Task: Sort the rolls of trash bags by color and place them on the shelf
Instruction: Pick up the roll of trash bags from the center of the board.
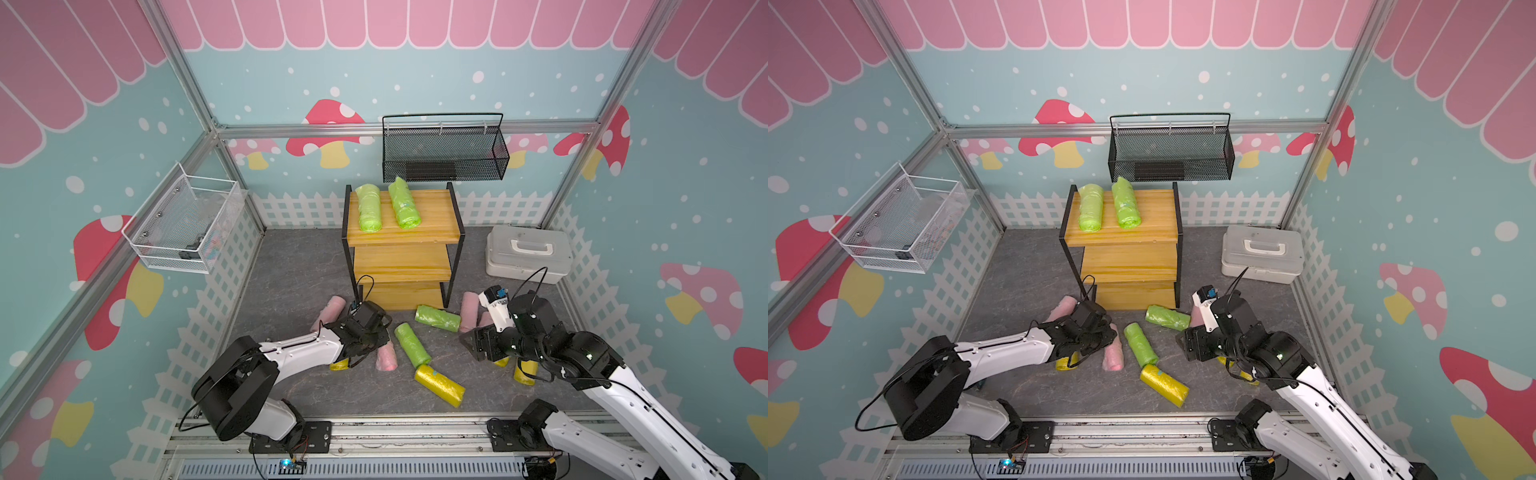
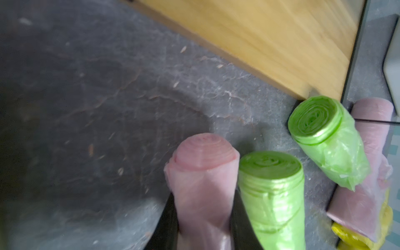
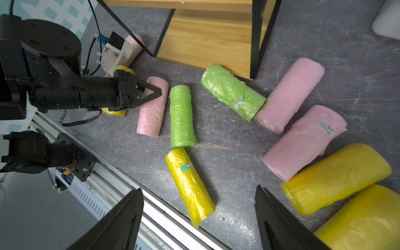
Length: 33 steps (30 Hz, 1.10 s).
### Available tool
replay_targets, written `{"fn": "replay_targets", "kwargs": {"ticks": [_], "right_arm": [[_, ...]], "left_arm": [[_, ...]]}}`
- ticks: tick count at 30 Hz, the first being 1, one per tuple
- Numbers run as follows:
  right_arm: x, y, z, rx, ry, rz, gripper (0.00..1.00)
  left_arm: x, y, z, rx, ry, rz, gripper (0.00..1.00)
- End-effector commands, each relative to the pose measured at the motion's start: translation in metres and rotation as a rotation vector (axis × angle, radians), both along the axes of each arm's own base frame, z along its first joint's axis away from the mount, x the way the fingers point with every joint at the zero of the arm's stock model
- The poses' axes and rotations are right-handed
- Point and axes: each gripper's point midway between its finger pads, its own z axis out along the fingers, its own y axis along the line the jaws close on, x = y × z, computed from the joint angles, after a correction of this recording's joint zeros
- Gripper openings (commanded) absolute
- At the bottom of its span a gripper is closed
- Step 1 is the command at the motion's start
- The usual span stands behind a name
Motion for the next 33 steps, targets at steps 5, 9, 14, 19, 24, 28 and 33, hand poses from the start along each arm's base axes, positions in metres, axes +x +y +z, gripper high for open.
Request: {"fn": "replay_targets", "kwargs": {"ticks": [5,9,14,19,24,28,33], "right_arm": [[-0.015,0.044,0.019,0.231,0.094,0.128,0.85],[-0.019,0.070,0.025,0.300,0.110,0.171,0.86],[-0.027,0.112,0.024,0.210,0.094,0.263,0.88],[-0.034,0.149,0.028,0.180,0.073,0.344,0.93],[-0.041,0.174,0.029,0.146,0.061,0.397,0.94],[-0.041,0.185,0.024,0.119,0.040,0.401,0.99],[-0.040,0.194,0.008,0.071,0.032,0.408,0.99]], "left_arm": [[-0.019,0.010,0.057,-0.246,-0.095,0.117,0.00],[-0.027,0.016,0.089,-0.390,-0.159,0.172,0.00],[-0.035,0.022,0.122,-0.540,-0.187,0.233,0.00],[-0.038,0.029,0.146,-0.561,-0.212,0.251,0.00],[-0.041,0.029,0.145,-0.576,-0.186,0.265,0.00],[-0.044,0.028,0.146,-0.602,-0.169,0.277,0.00],[-0.046,0.027,0.160,-0.635,-0.184,0.270,0.00]]}}
